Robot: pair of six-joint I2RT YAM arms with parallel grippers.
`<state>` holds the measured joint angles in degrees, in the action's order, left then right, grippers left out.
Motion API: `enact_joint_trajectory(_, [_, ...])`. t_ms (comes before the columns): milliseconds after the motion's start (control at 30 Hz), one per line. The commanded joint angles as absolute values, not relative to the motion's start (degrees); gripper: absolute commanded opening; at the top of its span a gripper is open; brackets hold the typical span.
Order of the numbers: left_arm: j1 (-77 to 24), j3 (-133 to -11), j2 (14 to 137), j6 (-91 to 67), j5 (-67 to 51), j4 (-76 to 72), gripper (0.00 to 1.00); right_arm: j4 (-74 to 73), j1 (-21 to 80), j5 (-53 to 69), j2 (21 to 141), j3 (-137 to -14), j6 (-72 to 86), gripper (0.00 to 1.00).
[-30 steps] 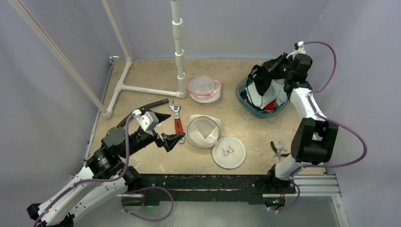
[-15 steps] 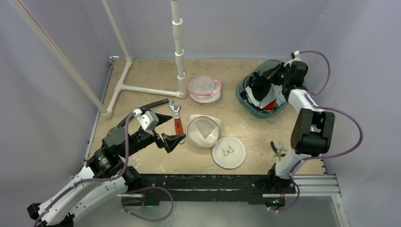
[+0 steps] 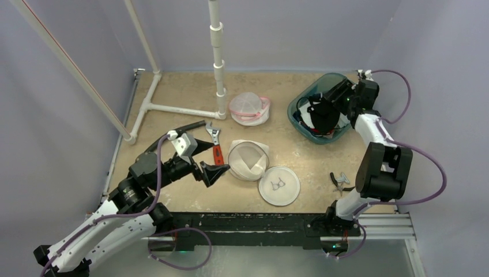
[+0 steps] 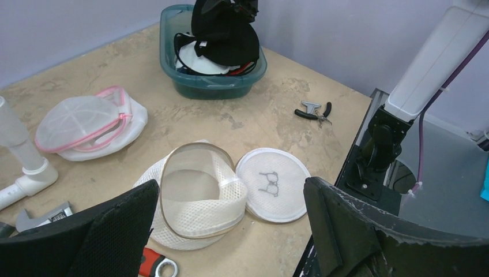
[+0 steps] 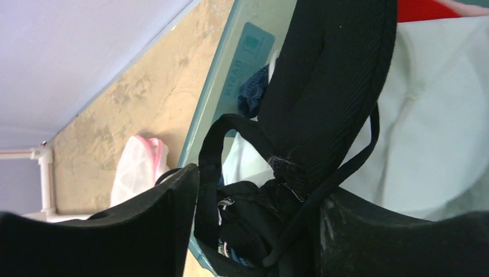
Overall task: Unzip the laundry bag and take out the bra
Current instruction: Place the bra in the bin.
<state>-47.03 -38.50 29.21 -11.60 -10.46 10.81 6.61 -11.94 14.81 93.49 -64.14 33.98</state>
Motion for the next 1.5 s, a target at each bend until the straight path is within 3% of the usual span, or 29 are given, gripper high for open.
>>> enact_joint_trajectory(0, [-47.3,-38.2,28.2,-13.5,-11.9,8.2,0.95,0.6,-12.0,8.1,89.3,-66.4,31.4,0.68])
enact_joint_trajectory(167, [-47.4,-37.8,27.7,-14.1,-12.3,8.2,0.95,-4.3,-12.1,4.2,87.6,-68.0,30.1,0.94])
enact_joint_trajectory(533, [-47.3,-37.5,28.5,-14.5,-12.0,8.7,0.95,-9.1,-12.1,-1.5,91.1,-70.3,28.0,0.95])
enact_joint_trajectory(667, [-47.4,-37.2,29.3,-15.2,-12.9,8.1,0.96,-5.0,-12.1,2.0,91.5,-70.4,28.6,0.82])
enact_joint_trajectory(933, [-47.3,-37.2,29.3,-15.4,-12.9,7.6,0.96,1.1,-12.1,7.7,93.6,-73.8,32.6,0.29])
enact_joint_trajectory(1167, [-47.3,-37.0,29.6,-14.9,-12.2,6.9,0.96,3.9,-10.6,12.8,93.7,-79.4,33.9,0.19])
enact_joint_trajectory(1267, [-47.3,-37.1,30.1,-15.2,-12.6,6.7,0.96,-1.9,-10.6,12.1,96.1,-79.4,33.8,0.28])
enact_joint_trajectory(1333, [-47.3,-37.0,30.1,-15.5,-12.9,6.8,0.96,-5.9,-10.7,9.0,97.3,-78.4,32.1,0.56])
enact_joint_trajectory(1433, [-47.3,-37.2,30.1,-15.5,-13.2,7.2,0.96,-7.6,-10.7,4.7,96.3,-75.1,31.7,0.91])
enact_joint_trajectory(1467, [-47.4,-37.4,30.3,-15.4,-13.1,7.4,0.96,-8.0,-10.7,3.3,95.6,-74.6,31.6,0.97])
